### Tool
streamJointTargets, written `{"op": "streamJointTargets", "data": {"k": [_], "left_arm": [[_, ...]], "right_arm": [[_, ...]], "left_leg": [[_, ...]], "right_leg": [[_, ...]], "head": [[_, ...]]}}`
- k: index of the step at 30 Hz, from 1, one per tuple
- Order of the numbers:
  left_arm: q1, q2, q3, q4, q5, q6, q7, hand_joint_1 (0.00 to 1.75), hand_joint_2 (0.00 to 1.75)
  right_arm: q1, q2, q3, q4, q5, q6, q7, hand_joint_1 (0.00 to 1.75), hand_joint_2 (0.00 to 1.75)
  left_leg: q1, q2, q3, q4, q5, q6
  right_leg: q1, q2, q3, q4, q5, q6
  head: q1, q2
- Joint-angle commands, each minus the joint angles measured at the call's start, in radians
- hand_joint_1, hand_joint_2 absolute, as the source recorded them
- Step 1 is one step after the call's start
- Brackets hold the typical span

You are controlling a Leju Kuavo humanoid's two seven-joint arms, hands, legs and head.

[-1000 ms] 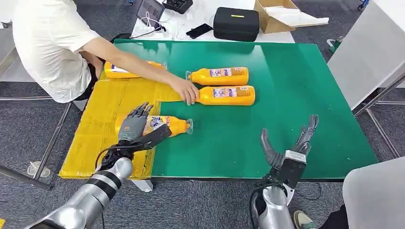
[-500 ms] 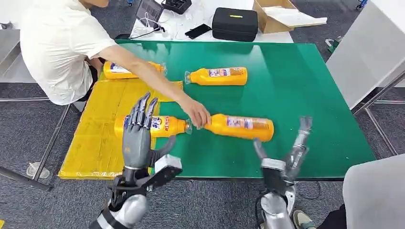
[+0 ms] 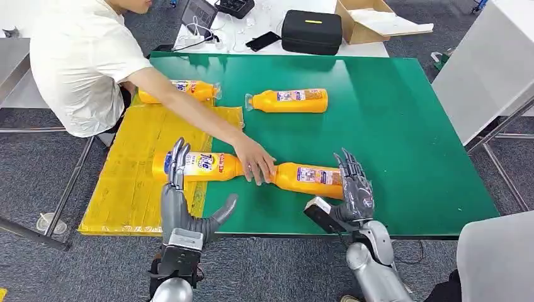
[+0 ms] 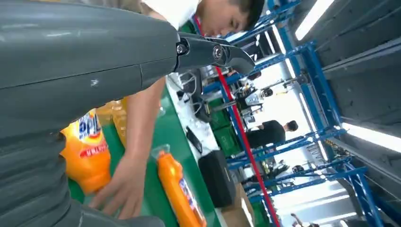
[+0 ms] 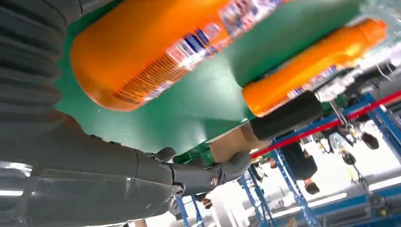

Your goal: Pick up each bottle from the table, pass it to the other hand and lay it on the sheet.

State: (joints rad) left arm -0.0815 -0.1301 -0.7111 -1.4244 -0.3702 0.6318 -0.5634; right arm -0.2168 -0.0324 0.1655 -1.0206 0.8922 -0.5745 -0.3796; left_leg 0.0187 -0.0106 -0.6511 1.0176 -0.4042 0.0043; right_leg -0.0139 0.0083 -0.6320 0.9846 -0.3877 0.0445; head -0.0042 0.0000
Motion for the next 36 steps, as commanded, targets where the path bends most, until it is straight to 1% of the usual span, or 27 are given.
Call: {"op": "streamJointTargets", "data": {"k": [1,2,3,6,8,9,10,14,15,16,17,18,19,21,23,30,32,33,34,36], "left_arm": [[-0.017,-0.006,-0.011,0.024,0.118,-0.013,-0.031,0.00,1.75],[-0.017,-0.006,-0.011,0.024,0.118,-0.013,-0.031,0.00,1.75],[-0.027,-0.005,-0.016,0.018,0.149,-0.020,-0.026,0.00,1.75],[-0.029,-0.005,-0.021,0.017,0.151,-0.023,-0.025,0.00,1.75],[-0.030,-0.003,-0.032,0.010,0.196,-0.076,0.007,0.00,1.75],[-0.031,-0.003,-0.035,0.009,0.203,-0.085,0.013,0.00,1.75],[-0.030,-0.004,-0.037,0.009,0.208,-0.091,0.020,0.00,1.75],[-0.030,-0.005,-0.037,0.009,0.208,-0.091,0.020,0.00,1.75],[-0.030,-0.006,-0.036,0.012,0.217,-0.099,0.030,0.00,1.75],[-0.030,-0.007,-0.036,0.012,0.223,-0.106,0.038,0.00,1.75],[-0.031,-0.010,-0.031,0.014,0.236,-0.117,0.053,0.00,1.75],[-0.032,-0.015,-0.027,0.017,0.247,-0.122,0.062,0.00,1.75],[-0.034,-0.017,-0.026,0.017,0.248,-0.122,0.064,0.00,1.75],[-0.037,-0.024,-0.018,0.021,0.246,-0.120,0.076,0.00,1.75],[-0.039,-0.027,-0.018,0.021,0.242,-0.120,0.081,0.00,1.75],[-0.037,-0.026,-0.018,0.021,0.242,-0.120,0.081,0.00,1.75],[-0.037,-0.026,-0.018,0.021,0.242,-0.120,0.081,0.00,1.75],[-0.037,-0.026,-0.018,0.021,0.242,-0.120,0.081,0.00,1.75],[-0.036,-0.027,-0.016,0.021,0.240,-0.120,0.086,0.00,1.75],[-0.032,-0.024,-0.013,0.018,0.228,-0.119,0.098,0.00,1.75]], "right_arm": [[-0.125,-0.058,0.104,0.225,0.030,0.054,0.027,0.00,1.75],[-0.125,-0.058,0.104,0.225,0.030,0.054,0.027,0.00,1.75],[-0.151,-0.064,0.152,0.246,0.079,0.045,0.067,0.00,1.75],[-0.160,-0.066,0.159,0.253,0.085,0.055,0.078,0.00,1.75],[-0.180,-0.081,0.180,0.281,0.120,0.090,0.140,0.00,1.75],[-0.186,-0.087,0.189,0.291,0.136,0.104,0.159,0.00,1.75],[-0.194,-0.095,0.196,0.295,0.142,0.122,0.168,0.00,1.75],[-0.195,-0.097,0.195,0.295,0.141,0.123,0.167,0.00,1.75],[-0.198,-0.094,0.191,0.302,0.133,0.141,0.179,0.00,1.75],[-0.204,-0.099,0.203,0.307,0.147,0.164,0.203,0.00,1.75],[-0.212,-0.105,0.212,0.311,0.160,0.184,0.237,0.00,1.75],[-0.223,-0.108,0.220,0.323,0.176,0.199,0.265,0.00,1.75],[-0.231,-0.109,0.223,0.330,0.184,0.210,0.283,0.00,1.75],[-0.258,-0.113,0.248,0.354,0.209,0.278,0.346,0.00,1.75],[-0.266,-0.112,0.252,0.354,0.213,0.289,0.354,0.00,1.75],[-0.264,-0.112,0.253,0.353,0.215,0.288,0.357,0.00,1.75],[-0.264,-0.112,0.253,0.353,0.215,0.288,0.357,0.00,1.75],[-0.264,-0.112,0.253,0.353,0.215,0.288,0.357,0.00,1.75],[-0.264,-0.114,0.258,0.351,0.229,0.281,0.379,0.00,1.75],[-0.263,-0.115,0.278,0.332,0.272,0.304,0.435,0.00,1.75]], "left_leg": [[0.000,0.002,0.006,-0.001,-0.002,0.001],[0.000,0.002,0.003,-0.001,-0.001,0.000],[0.000,0.003,0.005,-0.001,-0.002,0.001],[0.000,0.003,0.005,0.000,-0.002,0.001],[0.000,0.003,0.005,0.000,-0.002,0.001],[0.000,0.001,0.002,0.000,-0.001,0.000],[0.000,0.001,0.002,0.000,-0.001,0.001],[-0.001,0.002,0.007,0.000,-0.003,0.001],[0.000,0.001,0.003,0.000,-0.001,0.001],[-0.001,0.002,0.006,0.000,-0.002,0.001],[0.000,0.002,0.003,0.000,-0.001,0.000],[-0.001,0.002,0.006,-0.001,-0.002,0.001],[-0.001,0.001,0.003,0.000,-0.001,0.000],[0.000,0.002,0.006,0.000,-0.002,0.001],[0.000,0.002,0.003,0.000,-0.001,0.001],[-0.001,0.001,0.010,-0.001,-0.002,0.001],[-0.001,0.001,0.007,-0.001,0.000,0.001],[-0.001,0.001,0.009,-0.001,-0.001,0.001],[0.000,0.001,0.008,-0.001,-0.001,0.001],[0.000,0.001,0.007,-0.001,0.000,0.001]], "right_leg": [[0.000,0.000,0.006,-0.001,-0.002,-0.002],[0.000,0.001,0.003,-0.001,-0.001,-0.001],[0.000,0.001,0.004,-0.001,-0.001,-0.001],[0.000,0.001,0.004,0.000,-0.001,-0.001],[0.000,0.001,0.005,0.000,-0.001,-0.002],[0.000,0.000,0.002,0.000,0.000,-0.001],[0.000,0.000,0.002,0.000,0.000,-0.001],[0.000,0.000,0.007,0.000,-0.003,-0.002],[0.000,0.000,0.002,0.000,-0.001,-0.001],[0.000,0.000,0.005,0.000,-0.002,-0.002],[0.000,0.000,0.002,0.000,-0.001,-0.001],[0.000,0.000,0.005,0.000,-0.002,-0.002],[0.000,0.000,0.003,0.000,-0.001,-0.001],[0.000,0.000,0.005,0.000,-0.002,-0.002],[0.000,0.001,0.002,0.000,0.000,-0.001],[0.000,-0.001,0.009,-0.001,-0.002,-0.002],[0.000,-0.001,0.006,-0.001,-0.001,-0.001],[0.000,-0.001,0.008,-0.001,-0.001,-0.002],[0.000,-0.001,0.008,-0.001,-0.001,-0.002],[0.000,-0.001,0.006,-0.001,0.000,-0.001]], "head": [[0.000,0.000],[0.000,0.000],[0.000,0.000],[0.000,0.000],[0.000,0.000],[0.000,0.000],[0.000,0.000],[0.000,0.000],[0.000,0.000],[0.000,0.000],[0.000,0.000],[0.000,0.000],[0.000,0.000],[0.000,0.000],[0.000,0.000],[0.000,0.000],[0.000,0.000],[0.000,0.000],[0.000,0.000],[0.000,0.000]]}}
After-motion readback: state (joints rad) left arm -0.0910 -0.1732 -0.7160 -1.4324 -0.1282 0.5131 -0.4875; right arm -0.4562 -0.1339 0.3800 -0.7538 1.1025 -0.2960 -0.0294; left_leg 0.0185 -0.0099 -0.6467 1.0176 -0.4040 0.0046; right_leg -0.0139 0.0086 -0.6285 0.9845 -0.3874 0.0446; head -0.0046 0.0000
